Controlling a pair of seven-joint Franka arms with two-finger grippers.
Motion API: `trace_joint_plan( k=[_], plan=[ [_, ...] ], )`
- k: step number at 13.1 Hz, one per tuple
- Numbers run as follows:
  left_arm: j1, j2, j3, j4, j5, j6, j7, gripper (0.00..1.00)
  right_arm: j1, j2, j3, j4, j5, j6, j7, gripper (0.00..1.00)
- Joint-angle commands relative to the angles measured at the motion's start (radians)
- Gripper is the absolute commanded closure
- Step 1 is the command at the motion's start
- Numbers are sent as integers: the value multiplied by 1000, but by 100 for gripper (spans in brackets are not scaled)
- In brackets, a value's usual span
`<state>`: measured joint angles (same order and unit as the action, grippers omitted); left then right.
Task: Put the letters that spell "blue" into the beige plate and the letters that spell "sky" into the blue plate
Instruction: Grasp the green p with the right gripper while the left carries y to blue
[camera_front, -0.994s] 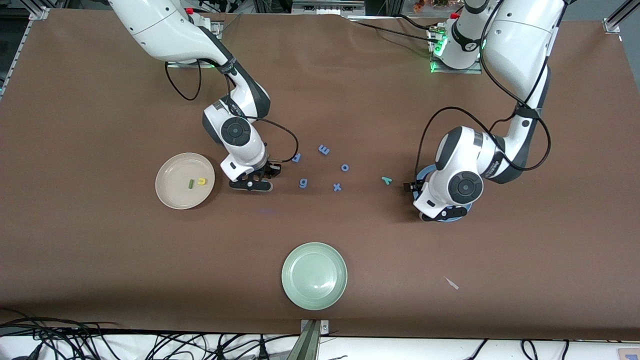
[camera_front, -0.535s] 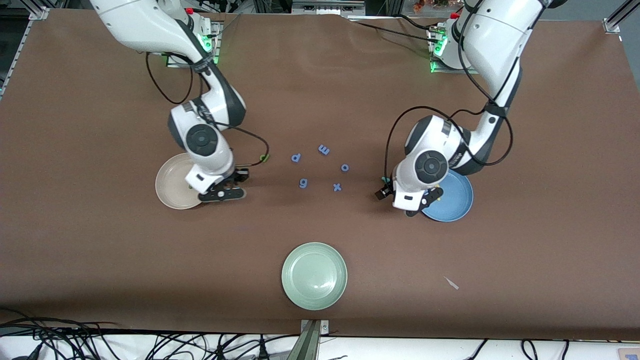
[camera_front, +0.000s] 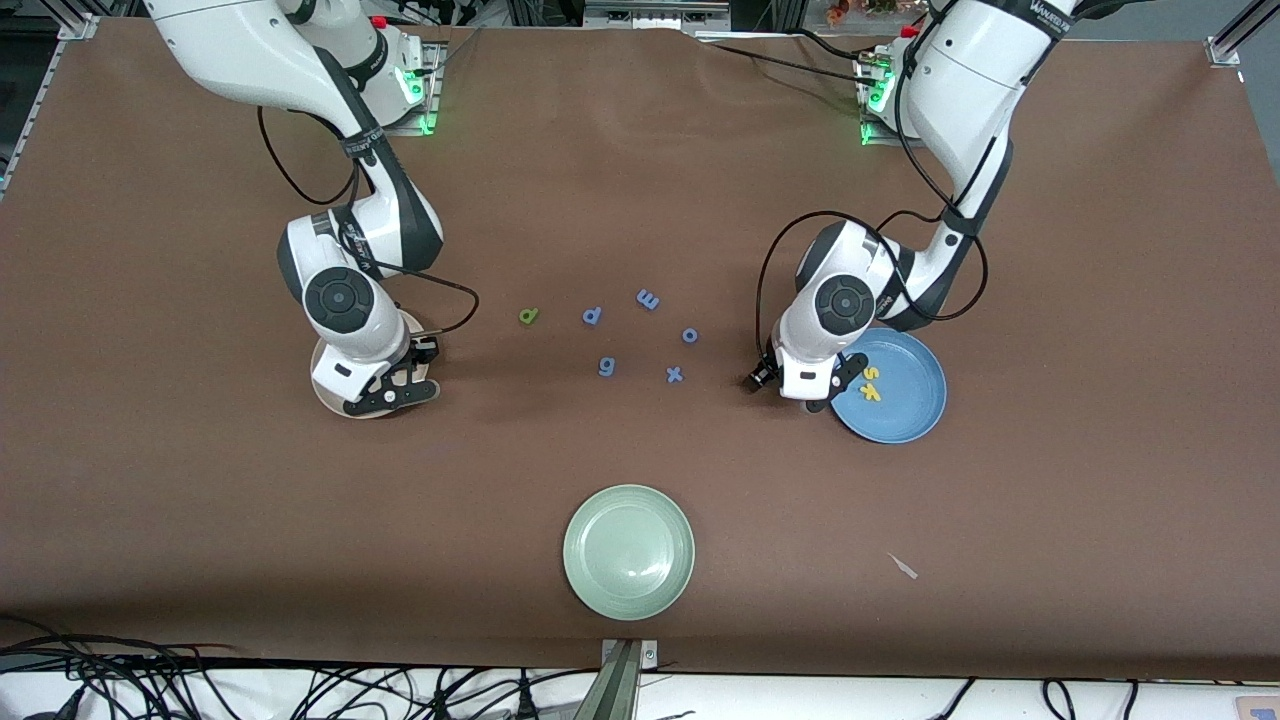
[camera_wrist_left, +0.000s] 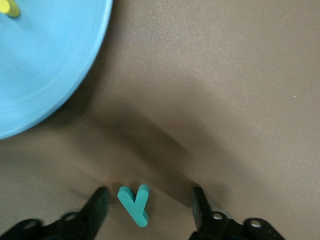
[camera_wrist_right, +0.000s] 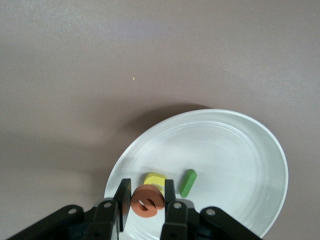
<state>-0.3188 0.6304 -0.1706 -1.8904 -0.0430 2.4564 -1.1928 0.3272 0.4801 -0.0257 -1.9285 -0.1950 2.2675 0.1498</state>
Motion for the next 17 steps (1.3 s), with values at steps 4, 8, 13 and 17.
trace_joint_plan(
  k=[4,8,13,17],
  plan=[
    [6,-28,-6,-26,-3,-5,-11,87,0,-18,41,-14,11,-5,115,25],
    [6,-57,-4,-21,2,-33,4,100,1,3,183,-15,8,0,527,25],
    [23,-98,17,50,63,-256,122,100,4,38,286,-43,5,85,858,25],
    [23,-97,22,93,297,-404,137,100,4,35,290,-144,5,220,886,25]
  ],
)
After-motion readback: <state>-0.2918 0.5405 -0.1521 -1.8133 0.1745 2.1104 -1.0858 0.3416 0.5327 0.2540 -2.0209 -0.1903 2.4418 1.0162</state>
